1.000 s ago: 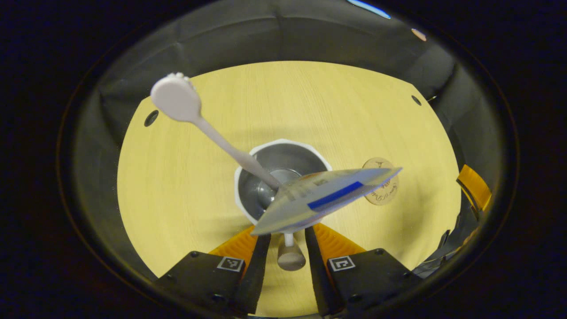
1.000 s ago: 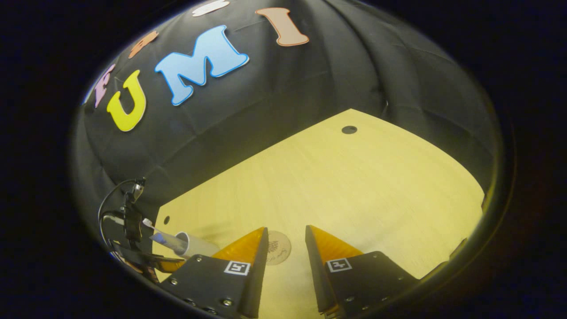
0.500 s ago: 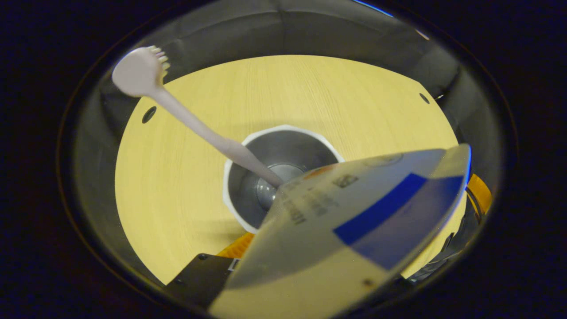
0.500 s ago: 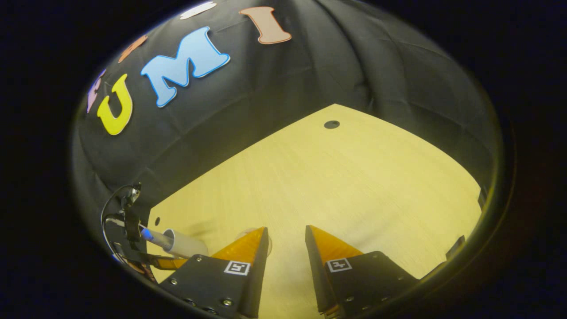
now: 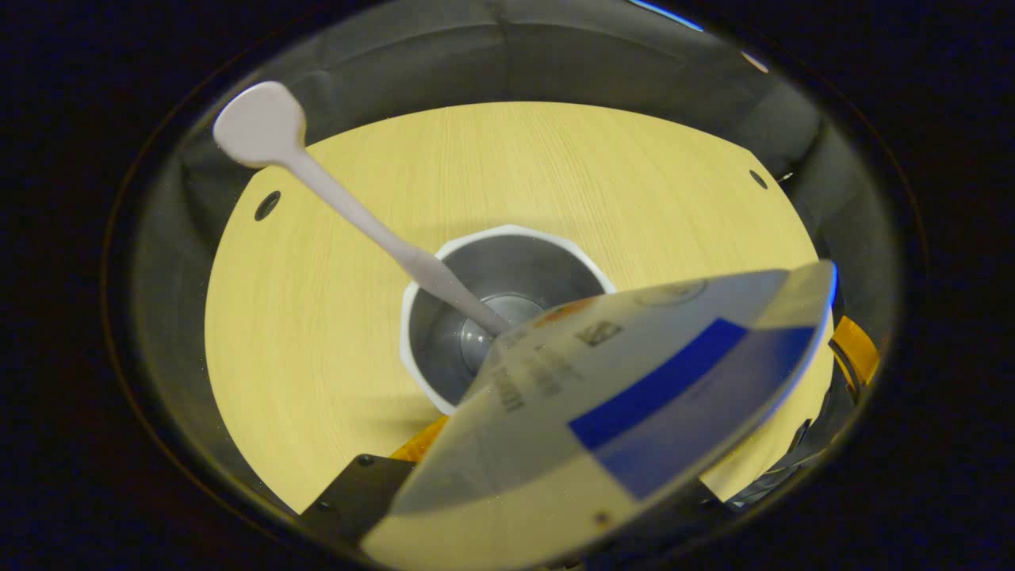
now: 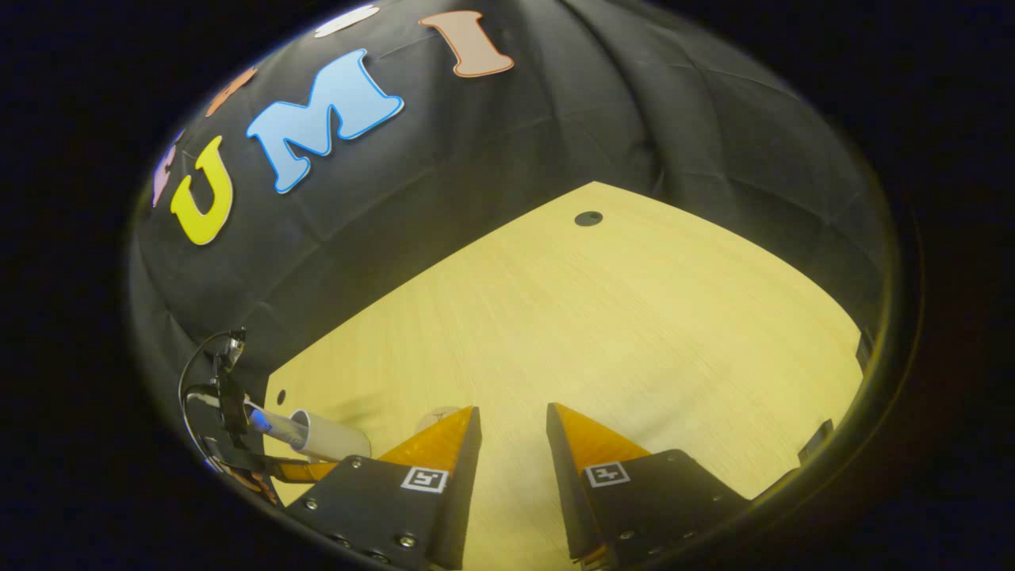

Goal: Put the toothbrush and toothpaste on the desktop into the cup, then pick up the cup and place it on the coaster on the desktop.

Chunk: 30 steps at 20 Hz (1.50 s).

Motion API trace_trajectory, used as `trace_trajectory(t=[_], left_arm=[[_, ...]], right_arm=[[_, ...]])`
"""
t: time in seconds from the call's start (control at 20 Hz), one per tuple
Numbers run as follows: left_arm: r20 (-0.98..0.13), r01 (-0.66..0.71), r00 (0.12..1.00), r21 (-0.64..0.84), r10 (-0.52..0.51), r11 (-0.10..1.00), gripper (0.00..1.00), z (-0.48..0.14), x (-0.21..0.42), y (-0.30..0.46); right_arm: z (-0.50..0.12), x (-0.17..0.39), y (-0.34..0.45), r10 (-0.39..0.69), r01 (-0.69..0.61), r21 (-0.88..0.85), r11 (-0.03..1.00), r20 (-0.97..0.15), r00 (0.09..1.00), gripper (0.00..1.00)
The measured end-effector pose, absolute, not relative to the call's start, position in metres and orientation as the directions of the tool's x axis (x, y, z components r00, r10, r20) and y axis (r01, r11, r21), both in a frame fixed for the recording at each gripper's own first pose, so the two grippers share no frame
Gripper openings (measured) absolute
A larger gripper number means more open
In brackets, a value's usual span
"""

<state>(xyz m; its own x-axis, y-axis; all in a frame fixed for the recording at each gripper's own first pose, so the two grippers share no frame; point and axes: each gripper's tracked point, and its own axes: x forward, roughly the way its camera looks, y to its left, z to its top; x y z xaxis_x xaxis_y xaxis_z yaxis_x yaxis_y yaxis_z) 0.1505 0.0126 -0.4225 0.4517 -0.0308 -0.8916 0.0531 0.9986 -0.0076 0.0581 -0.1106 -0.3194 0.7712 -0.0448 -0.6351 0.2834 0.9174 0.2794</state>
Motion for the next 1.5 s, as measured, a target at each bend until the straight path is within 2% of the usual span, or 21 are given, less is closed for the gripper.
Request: trace_trajectory(t=[0.35,0.95,1.5], left_arm=[[-0.883,0.116,0.469,0.027,-0.03,0.993,0.5,-0.412,0.155,-0.005],[-0.878,0.253,0.467,0.017,-0.106,0.967,0.51,-0.4,0.162,-0.085],[-0.901,0.314,0.412,-0.001,-0.137,0.95,0.52,-0.384,0.118,-0.135]], right_arm=[[-0.321,0.055,-0.116,-0.045,0.288,0.286,0.914,-0.633,0.773,0.48],[-0.32,0.035,-0.147,-0.086,0.355,0.314,0.88,-0.63,0.772,0.48],[-0.323,0.007,-0.191,-0.157,0.452,0.328,0.83,-0.639,0.753,0.48]])
